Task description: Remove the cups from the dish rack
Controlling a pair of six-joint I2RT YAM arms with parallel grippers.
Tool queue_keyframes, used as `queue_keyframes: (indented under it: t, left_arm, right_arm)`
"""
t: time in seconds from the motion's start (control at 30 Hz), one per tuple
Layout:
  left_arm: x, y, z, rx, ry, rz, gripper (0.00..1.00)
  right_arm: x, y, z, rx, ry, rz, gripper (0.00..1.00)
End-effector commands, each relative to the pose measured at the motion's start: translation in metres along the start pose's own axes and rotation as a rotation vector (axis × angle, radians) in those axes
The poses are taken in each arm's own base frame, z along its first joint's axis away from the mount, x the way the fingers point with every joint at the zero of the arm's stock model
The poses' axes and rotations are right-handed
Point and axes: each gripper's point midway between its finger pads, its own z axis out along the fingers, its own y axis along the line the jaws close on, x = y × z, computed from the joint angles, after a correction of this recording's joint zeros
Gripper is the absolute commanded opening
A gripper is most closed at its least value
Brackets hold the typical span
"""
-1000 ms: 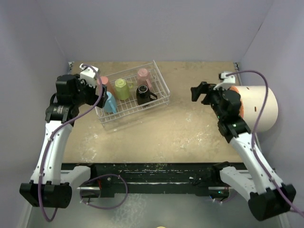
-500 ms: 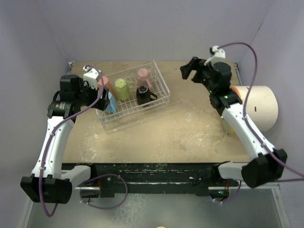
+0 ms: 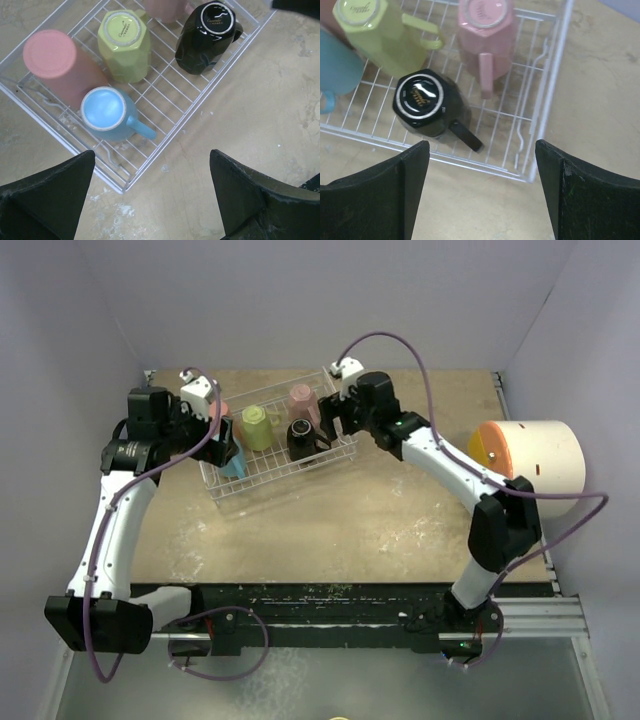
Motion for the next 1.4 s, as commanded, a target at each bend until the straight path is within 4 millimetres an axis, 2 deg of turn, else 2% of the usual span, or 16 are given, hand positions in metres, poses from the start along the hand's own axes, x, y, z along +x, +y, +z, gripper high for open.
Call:
queue_keyframes:
  t: [0.0, 0.13, 0.4, 0.63, 0.87, 1.1, 1.27, 1.37]
  left_arm:
    - [-0.024, -0.02, -0.015, 0.09, -0.067, 0.022, 0.99]
    - [-0.027, -0.033, -0.02, 0.152, -0.091, 0.03, 0.99]
    - [-0.031, -0.036, -0.022, 0.17, -0.09, 0.028, 0.99]
    - [-0.033, -0.04, -0.028, 0.175, -0.106, 0.04, 0.99]
    - [-0.035, -0.041, -0.032, 0.176, -0.112, 0.046, 0.99]
    - [-0.031, -0.041, -0.031, 0.175, -0.105, 0.041, 0.99]
    - [-0.028, -0.041, -0.033, 0.167, -0.103, 0.057, 0.99]
    - [-0.026, -0.041, -0.034, 0.167, -0.1, 0.065, 0.99]
  right_arm:
    - [-0.007, 0.018, 0.011, 0.002, 0.004, -0.124, 0.87]
    - [-0.004, 0.029, 0.018, -0.032, -0.002, -0.124, 0.85]
    - [0.022, 0.044, 0.047, -0.083, 0.086, -0.163, 0.62]
    - [0.026, 0.045, 0.067, -0.082, 0.095, -0.176, 0.59]
    - [0.036, 0.065, 0.075, -0.135, 0.119, -0.232, 0.57]
    - [0.044, 0.077, 0.084, -0.11, 0.11, -0.246, 0.45]
    - [0.035, 0.08, 0.082, -0.091, 0.079, -0.227, 0.34]
    - [0.031, 0.084, 0.081, -0.094, 0.062, -0.227, 0.24]
